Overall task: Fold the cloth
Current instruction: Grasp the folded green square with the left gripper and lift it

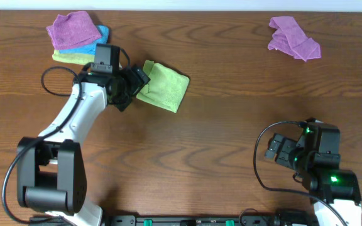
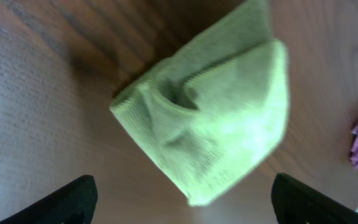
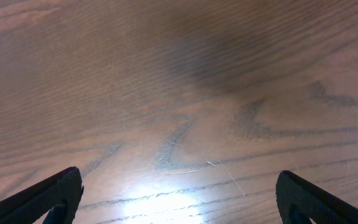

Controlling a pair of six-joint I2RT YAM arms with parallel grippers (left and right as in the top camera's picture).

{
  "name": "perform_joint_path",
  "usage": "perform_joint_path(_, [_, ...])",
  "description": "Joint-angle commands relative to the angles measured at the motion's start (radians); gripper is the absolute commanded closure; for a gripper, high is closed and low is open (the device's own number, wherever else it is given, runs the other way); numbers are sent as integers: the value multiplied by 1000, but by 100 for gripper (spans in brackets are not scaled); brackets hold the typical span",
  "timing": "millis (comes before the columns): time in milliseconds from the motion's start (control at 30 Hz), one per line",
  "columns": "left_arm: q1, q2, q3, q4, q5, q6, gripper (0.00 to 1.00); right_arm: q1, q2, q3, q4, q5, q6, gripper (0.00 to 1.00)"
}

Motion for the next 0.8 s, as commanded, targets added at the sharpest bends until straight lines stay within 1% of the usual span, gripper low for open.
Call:
perform_joint_path(0, [-8, 47, -54, 50, 8, -52, 9, -8, 0, -6, 2, 18, 20, 1])
perform_joint_path(300, [-88, 155, -59, 176, 5, -133, 9, -8, 0, -6, 2, 18, 20, 1])
perform_joint_path(400, [-106, 178, -60, 226, 0, -157, 10, -8, 0, -6, 2, 18, 20, 1])
perform_joint_path(433, [-108, 188, -59, 241, 0, -169, 12, -8, 0, -6, 2, 18, 20, 1])
perform_joint_path(500, [-114, 214, -60, 268, -1, -188, 27, -8, 0, -6, 2, 18, 20, 1])
perform_joint_path(567, [-114, 239, -60, 287, -1, -188, 46, -8, 0, -6, 2, 18, 20, 1])
perform_joint_path(600, [-114, 253, -60, 297, 0, -190, 59, -8, 0, -6, 2, 18, 20, 1])
perform_joint_path(667, [-114, 274, -59, 322, 0, -192, 71, -8, 0, -6, 2, 18, 20, 1])
perform_joint_path(700, [-114, 282, -59, 346, 1, -186, 81, -8, 0, -6, 2, 18, 20, 1])
perform_joint_path(767, [-114, 287, -59, 405, 8, -157, 94, -8, 0, -6, 2, 18, 20, 1])
